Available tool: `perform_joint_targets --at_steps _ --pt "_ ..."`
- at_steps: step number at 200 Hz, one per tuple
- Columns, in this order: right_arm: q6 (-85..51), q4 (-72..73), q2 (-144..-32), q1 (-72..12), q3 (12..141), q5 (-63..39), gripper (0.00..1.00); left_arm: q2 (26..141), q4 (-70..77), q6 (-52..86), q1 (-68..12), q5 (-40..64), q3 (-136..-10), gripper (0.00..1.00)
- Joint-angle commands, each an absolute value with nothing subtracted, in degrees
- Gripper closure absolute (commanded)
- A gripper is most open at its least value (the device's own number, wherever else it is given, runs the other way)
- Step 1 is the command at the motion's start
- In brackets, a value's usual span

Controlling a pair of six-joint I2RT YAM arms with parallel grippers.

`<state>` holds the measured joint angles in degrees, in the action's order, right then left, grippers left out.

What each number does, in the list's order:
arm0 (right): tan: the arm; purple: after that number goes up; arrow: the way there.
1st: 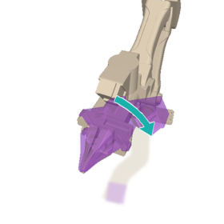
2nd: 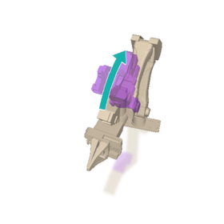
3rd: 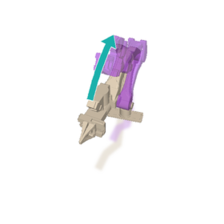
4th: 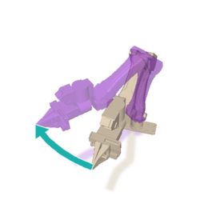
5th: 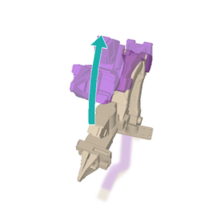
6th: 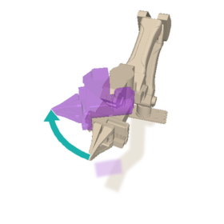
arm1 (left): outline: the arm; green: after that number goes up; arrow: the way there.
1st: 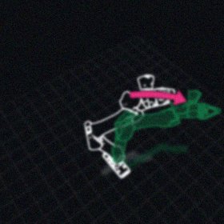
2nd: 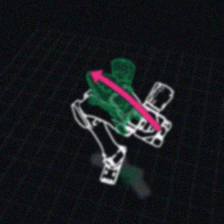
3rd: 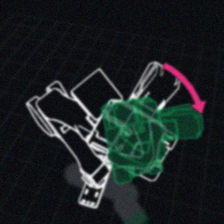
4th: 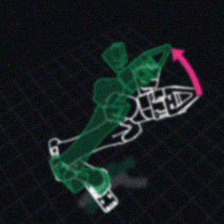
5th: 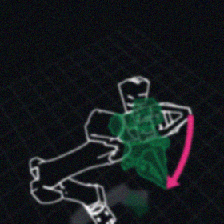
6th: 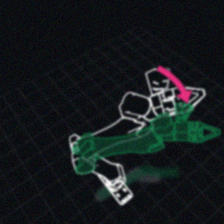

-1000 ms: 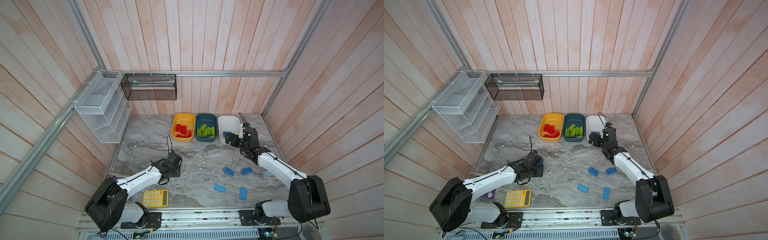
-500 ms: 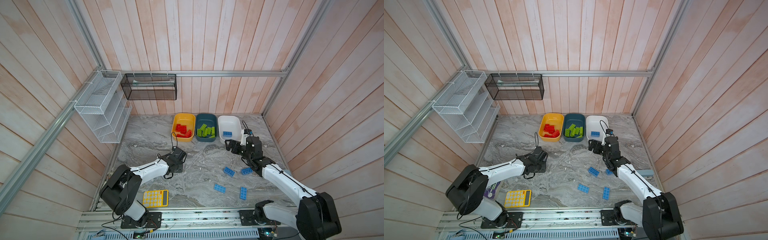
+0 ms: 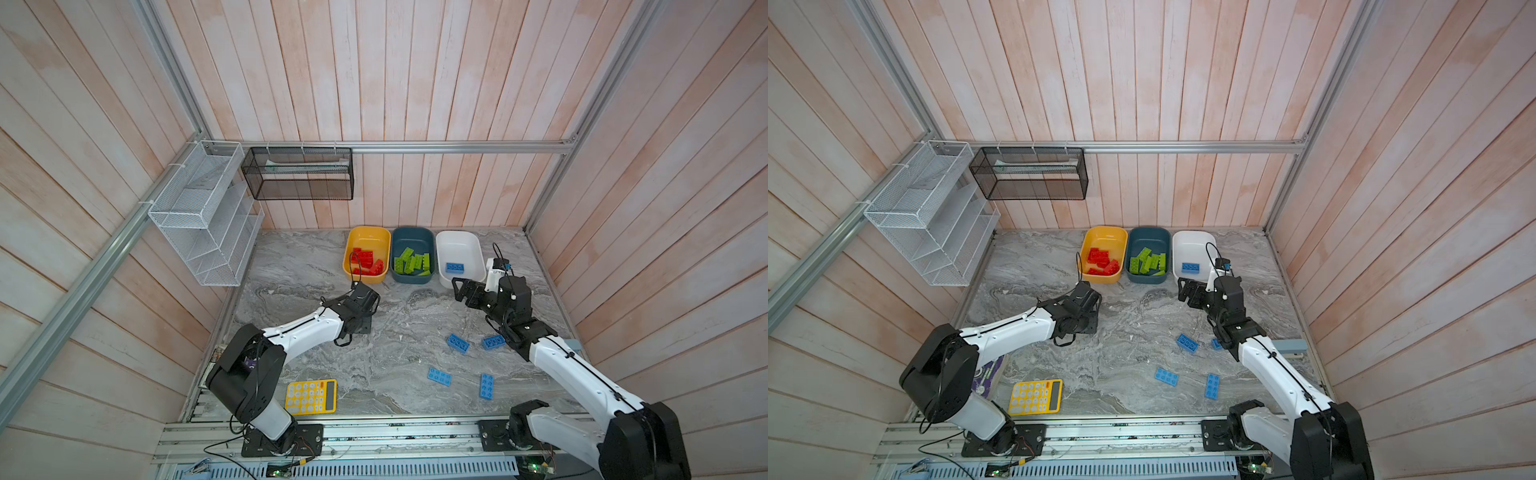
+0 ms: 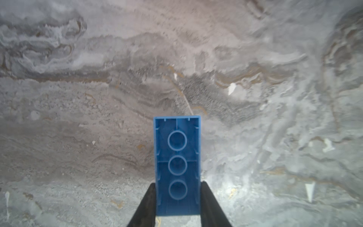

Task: Sort the legos into containers by color
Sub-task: Pick up the lego from the center of the table, then place the lego in the container.

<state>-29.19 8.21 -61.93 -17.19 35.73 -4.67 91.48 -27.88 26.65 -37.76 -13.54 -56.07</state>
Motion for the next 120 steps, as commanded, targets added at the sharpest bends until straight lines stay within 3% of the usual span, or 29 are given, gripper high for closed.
perform_joint_targets --at_steps 1,69,120 --pt "-30.4 10.6 -60.1 -17.6 33.7 -6.0 0.05 91.3 -28.1 22.5 -39.3 -12.2 -61.1 0.76" --pt "-31.8 10.9 -51.7 -17.6 30.4 -2.0 0.06 103.0 -26.5 14.9 -40.2 -3.5 -83.2 0.76" --pt "-31.8 9.6 -44.9 -17.6 28.2 -1.4 0.05 118.1 -26.9 11.5 -41.1 3.5 -104.7 0.76"
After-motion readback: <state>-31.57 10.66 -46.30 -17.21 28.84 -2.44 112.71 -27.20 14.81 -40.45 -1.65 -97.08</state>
